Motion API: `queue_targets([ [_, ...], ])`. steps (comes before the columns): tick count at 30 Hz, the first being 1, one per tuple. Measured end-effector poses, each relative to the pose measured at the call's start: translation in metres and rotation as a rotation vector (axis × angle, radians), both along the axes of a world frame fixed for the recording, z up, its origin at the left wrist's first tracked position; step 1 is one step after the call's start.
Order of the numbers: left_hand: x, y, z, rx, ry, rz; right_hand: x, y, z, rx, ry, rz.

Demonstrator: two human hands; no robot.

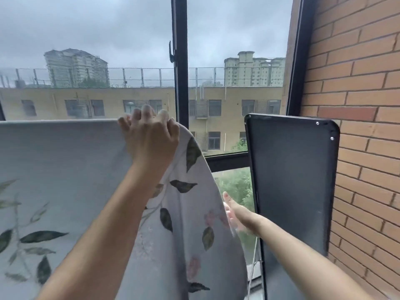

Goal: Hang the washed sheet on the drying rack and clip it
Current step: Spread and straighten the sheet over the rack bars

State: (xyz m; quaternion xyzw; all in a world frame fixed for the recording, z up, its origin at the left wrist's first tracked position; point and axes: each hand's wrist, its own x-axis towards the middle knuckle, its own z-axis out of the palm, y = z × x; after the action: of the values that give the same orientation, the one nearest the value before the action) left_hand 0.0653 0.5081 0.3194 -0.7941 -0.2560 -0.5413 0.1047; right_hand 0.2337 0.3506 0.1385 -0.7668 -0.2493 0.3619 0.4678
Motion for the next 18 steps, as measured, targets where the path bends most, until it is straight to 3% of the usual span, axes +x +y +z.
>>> queue_targets([
  [3,0.008,-0.012,-0.004,0.0,0.061,0.076,0.011,-0.007,-0.026,-0.225,0.128,0.015],
  [7,0.027,-0.035,-0.017,0.066,0.166,0.18,0.008,-0.016,-0.046,-0.333,0.305,0.3],
  [13,0.032,-0.046,-0.015,0.05,0.262,0.298,0.007,-0.004,-0.052,0.03,0.579,0.388],
  [18,0.022,-0.043,-0.009,0.098,0.323,0.249,0.004,-0.008,-0.001,0.544,0.658,0.207],
])
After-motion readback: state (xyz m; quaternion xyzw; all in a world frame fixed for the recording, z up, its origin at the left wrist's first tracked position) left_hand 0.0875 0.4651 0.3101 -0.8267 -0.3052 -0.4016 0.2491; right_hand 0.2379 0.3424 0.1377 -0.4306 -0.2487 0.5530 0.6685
